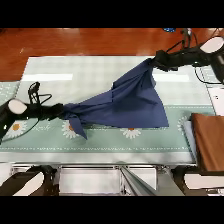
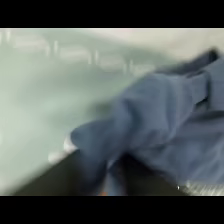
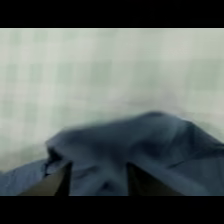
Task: Fold the shirts.
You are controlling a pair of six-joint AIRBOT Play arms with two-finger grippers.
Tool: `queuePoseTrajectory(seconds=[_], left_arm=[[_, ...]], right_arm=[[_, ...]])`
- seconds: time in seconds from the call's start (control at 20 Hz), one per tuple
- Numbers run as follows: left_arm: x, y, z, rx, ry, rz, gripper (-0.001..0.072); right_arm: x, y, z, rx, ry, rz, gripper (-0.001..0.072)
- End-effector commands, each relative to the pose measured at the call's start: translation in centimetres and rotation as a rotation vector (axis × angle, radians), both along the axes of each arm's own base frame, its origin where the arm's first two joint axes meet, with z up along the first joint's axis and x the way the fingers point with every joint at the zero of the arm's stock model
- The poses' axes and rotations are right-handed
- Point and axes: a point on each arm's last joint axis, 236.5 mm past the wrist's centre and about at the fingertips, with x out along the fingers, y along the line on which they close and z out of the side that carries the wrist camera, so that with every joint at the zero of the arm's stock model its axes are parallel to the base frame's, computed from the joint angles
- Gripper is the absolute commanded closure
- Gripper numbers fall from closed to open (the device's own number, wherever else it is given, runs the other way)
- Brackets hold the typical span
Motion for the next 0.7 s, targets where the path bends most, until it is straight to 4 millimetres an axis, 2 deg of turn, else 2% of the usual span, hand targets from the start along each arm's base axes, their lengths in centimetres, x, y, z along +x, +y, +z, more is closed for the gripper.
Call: queuePoseTrajectory(seconds=[0.0,0.05,0.15,0.25,0.3,0.35,0.4,0.5,0.55,0.65], left_arm=[[3.6,1.9,0.7,-0.018,0.058,0.002,0.0199],[4.2,3.7,2.2,0.002,0.059,0.002,0.0199],[5.0,8.6,5.9,0.040,0.019,0.040,0.0199],[4.7,12.9,8.5,0.015,-0.023,0.168,0.0199],[3.8,13.5,8.5,-0.044,-0.011,0.221,0.0199],[2.6,12.9,7.7,-0.120,0.024,0.242,0.0199],[1.3,11.0,6.4,-0.218,0.069,0.238,0.0199],[0.6,6.4,5.2,-0.423,0.055,0.196,0.0199],[0.8,4.9,5.2,-0.501,0.027,0.191,0.0199],[0.7,2.9,4.6,-0.565,0.022,0.169,0.0199]], right_arm=[[2.9,-2.3,-0.9,0.049,0.014,-0.079,0.0298],[2.6,-4.3,0.4,0.034,0.013,-0.084,0.0299],[0.5,-10.2,2.3,-0.033,0.040,-0.115,0.0304],[-3.9,-17.4,2.1,-0.167,0.133,-0.184,0.0305],[-6.3,-20.1,1.2,-0.215,0.195,-0.236,0.0305],[-8.8,-22.0,-0.2,-0.233,0.249,-0.299,0.0305],[-10.8,-22.8,-1.9,-0.218,0.281,-0.354,0.0305],[-14.2,-21.6,-6.0,-0.151,0.305,-0.433,0.0305],[-15.8,-20.4,-7.8,-0.127,0.306,-0.444,0.0305],[-18.4,-18.4,-10.1,-0.093,0.313,-0.447,0.0305]])
